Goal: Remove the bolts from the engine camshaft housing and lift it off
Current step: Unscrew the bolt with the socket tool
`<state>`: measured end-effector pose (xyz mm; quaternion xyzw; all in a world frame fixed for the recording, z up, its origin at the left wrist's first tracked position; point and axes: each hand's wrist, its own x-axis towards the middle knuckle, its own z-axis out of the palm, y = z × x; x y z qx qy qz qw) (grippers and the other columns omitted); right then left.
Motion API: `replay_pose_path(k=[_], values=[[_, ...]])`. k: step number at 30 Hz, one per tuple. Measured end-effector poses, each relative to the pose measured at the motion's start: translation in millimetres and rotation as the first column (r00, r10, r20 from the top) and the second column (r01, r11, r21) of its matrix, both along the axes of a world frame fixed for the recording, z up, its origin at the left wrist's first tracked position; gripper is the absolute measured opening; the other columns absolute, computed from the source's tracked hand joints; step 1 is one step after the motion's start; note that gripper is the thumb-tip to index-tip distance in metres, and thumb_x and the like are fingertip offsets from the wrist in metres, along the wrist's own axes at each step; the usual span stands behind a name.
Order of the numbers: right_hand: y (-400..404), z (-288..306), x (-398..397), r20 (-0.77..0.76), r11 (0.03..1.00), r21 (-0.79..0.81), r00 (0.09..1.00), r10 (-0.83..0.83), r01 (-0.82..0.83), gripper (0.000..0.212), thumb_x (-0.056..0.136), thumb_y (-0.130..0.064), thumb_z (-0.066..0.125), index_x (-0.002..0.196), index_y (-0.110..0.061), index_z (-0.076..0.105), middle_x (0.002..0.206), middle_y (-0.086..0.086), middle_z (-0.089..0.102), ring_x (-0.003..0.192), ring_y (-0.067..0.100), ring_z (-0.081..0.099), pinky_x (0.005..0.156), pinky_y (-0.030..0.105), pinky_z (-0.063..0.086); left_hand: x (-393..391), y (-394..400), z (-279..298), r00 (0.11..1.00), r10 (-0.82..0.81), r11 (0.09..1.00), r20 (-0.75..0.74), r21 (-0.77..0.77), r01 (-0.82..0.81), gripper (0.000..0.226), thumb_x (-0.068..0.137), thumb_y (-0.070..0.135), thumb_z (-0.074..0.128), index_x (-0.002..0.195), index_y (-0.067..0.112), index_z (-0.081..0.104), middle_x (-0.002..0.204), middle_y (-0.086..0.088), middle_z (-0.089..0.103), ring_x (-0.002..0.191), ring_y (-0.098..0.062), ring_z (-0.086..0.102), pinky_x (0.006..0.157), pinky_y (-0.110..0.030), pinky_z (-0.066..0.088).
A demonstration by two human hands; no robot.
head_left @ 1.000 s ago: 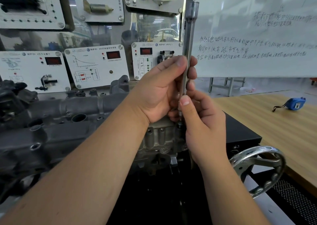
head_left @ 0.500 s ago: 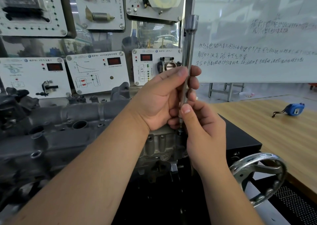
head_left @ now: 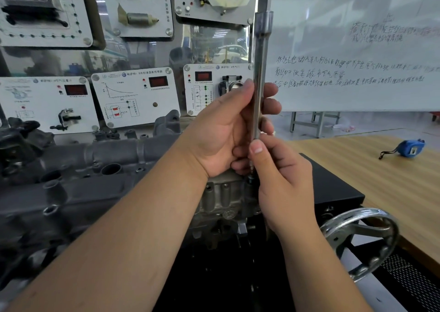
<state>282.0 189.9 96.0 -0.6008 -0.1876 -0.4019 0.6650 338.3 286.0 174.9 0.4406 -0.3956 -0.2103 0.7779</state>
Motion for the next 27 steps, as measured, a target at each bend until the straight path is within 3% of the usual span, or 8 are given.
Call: replay_pose_path(k=[4,8,11,15,17,19,22,27], values=[[1.0,-1.1,1.4,-0.014,0.998,0.056,0.999,0.029,-0.028,0.016,0.098,-0.024,0.061,0.108,-0.016,0.069,0.083,0.002,0.075,0.072,0.014,0.071,0.069,0.023,0.056,-2.0,-2.0,-1.9,0.999,0.024,1.0,0.027,0.019,-0.024,0.033,0.098,0.034,0.047,0.09,0.021,0.076,0.077,0.006,0.067,0.062,-0.008,0.06,0.045,-0.025,0.019],[3.4,-2.2,2.2,-0.002,0.997,0.061,0.999,-0.048,0.048,0.019,0.083,-0.038,0.073,0.101,-0.035,0.068,0.086,0.004,0.074,0.073,0.023,0.071,0.07,0.036,0.059,-1.0,-3.0,-0.9,0.998,0.061,0.997,-0.01,-0.054,-0.062,0.025,0.092,0.023,0.056,0.079,0.017,0.076,0.073,0.0,0.067,0.059,-0.012,0.062,0.055,-0.024,0.053],[2.2,-3.1,3.2,0.022,0.994,0.058,0.996,-0.091,0.089,0.01,0.085,-0.034,0.073,0.092,-0.029,0.067,0.075,0.005,0.071,0.066,0.022,0.069,0.067,0.039,0.058,0.2,-2.5,-0.9,0.994,0.106,0.992,0.003,-0.07,-0.106,0.02,0.088,0.018,0.061,0.071,0.019,0.072,0.07,-0.001,0.067,0.058,-0.013,0.062,0.059,-0.026,0.053],[1.7,-3.5,2.0,0.03,0.998,0.042,0.999,-0.037,0.036,0.009,0.091,-0.03,0.066,0.098,-0.027,0.071,0.079,0.002,0.073,0.071,0.016,0.072,0.069,0.024,0.056,0.6,-0.7,-1.0,0.997,0.08,0.994,0.016,-0.072,-0.078,0.015,0.077,0.015,0.084,0.074,0.018,0.07,0.072,0.0,0.067,0.06,-0.012,0.062,0.058,-0.025,0.052],[1.2,-2.7,1.6,0.027,0.999,0.043,1.0,-0.002,0.0,0.01,0.092,-0.029,0.063,0.098,-0.029,0.072,0.081,0.002,0.074,0.071,0.016,0.072,0.069,0.024,0.056,0.6,0.3,-0.7,0.999,0.033,0.998,0.012,-0.049,-0.032,0.01,0.085,0.027,0.079,0.081,0.02,0.074,0.076,0.003,0.068,0.063,-0.01,0.064,0.055,-0.024,0.047],[0.6,-1.9,1.4,0.019,0.998,0.048,1.0,0.025,-0.026,0.011,0.093,-0.029,0.062,0.098,-0.03,0.072,0.084,0.004,0.074,0.07,0.017,0.071,0.069,0.025,0.056,-0.3,1.1,0.1,1.0,0.003,1.0,-0.014,-0.009,-0.003,0.028,0.097,0.039,0.056,0.087,0.023,0.076,0.079,0.006,0.07,0.065,-0.007,0.066,0.046,-0.021,0.04],[1.3,-1.2,0.6,0.007,0.996,0.066,0.998,0.055,-0.055,0.012,0.094,-0.031,0.061,0.097,-0.034,0.072,0.084,0.005,0.074,0.07,0.017,0.07,0.069,0.028,0.057,-0.6,2.0,-0.1,1.0,-0.009,1.0,-0.028,-0.013,0.009,0.032,0.097,0.035,0.047,0.093,0.022,0.076,0.08,0.007,0.071,0.065,-0.007,0.066,0.039,-0.019,0.035],[3.6,-0.5,1.0,0.019,0.998,0.069,1.0,-0.005,0.004,0.014,0.086,-0.037,0.07,0.1,-0.036,0.07,0.085,-0.001,0.073,0.072,0.016,0.071,0.068,0.028,0.057,-0.6,0.1,0.2,0.998,0.053,0.996,-0.014,-0.069,-0.054,0.024,0.091,0.02,0.056,0.076,0.021,0.075,0.074,0.001,0.069,0.061,-0.012,0.064,0.06,-0.026,0.051]])
